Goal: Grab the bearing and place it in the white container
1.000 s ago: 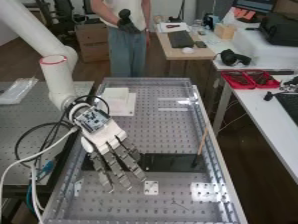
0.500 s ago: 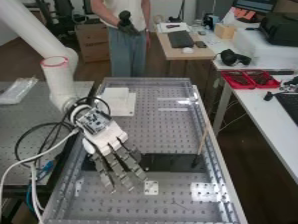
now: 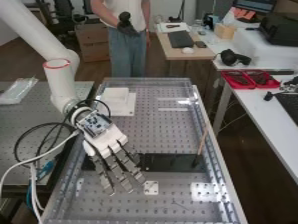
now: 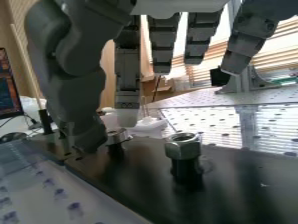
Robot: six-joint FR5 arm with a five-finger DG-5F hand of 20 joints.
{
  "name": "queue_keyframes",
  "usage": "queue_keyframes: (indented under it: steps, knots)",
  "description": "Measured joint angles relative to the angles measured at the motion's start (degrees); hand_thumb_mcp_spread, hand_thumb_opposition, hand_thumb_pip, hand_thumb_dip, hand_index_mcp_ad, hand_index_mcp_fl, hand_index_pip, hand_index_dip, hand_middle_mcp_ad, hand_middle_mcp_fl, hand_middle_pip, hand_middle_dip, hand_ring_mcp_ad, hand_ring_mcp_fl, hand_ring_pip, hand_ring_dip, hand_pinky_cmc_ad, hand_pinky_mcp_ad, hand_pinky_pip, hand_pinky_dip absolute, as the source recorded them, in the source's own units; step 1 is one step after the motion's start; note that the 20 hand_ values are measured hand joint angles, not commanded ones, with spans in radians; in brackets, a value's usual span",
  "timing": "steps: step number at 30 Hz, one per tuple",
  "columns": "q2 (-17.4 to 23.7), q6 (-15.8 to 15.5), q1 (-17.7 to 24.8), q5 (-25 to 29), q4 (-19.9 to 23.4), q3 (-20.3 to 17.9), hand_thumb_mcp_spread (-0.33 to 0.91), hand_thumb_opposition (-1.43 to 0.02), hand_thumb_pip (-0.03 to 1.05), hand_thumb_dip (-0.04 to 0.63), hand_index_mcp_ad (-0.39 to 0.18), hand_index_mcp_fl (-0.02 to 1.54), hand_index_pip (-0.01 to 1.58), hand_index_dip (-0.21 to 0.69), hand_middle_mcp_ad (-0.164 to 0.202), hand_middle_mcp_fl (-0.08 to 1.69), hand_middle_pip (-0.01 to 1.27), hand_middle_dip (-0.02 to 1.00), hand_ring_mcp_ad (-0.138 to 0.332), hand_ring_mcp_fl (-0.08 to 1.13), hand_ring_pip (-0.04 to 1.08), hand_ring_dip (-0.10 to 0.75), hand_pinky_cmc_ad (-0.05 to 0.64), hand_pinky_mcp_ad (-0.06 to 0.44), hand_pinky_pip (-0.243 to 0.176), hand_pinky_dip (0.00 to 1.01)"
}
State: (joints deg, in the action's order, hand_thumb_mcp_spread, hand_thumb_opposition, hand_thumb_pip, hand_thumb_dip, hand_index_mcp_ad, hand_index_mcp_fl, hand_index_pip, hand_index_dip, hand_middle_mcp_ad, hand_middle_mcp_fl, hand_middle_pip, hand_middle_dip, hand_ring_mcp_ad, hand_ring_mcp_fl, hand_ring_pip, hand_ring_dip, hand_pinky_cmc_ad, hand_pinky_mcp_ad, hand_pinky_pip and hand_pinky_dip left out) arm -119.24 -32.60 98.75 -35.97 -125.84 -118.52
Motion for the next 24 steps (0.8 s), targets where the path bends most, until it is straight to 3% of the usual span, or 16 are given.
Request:
queue_keyframes:
  steps: [24]
  knots:
    - [-0.2,-1.0,-0.3,-1.3,-0.2,0.2,0.51,-0.84,0.48,0.300,-0.056,0.28,1.30,0.258,0.075,0.09,0.14,0.22,0.131,0.01,0.11,0.094,0.365,0.297,-0.042,0.19]
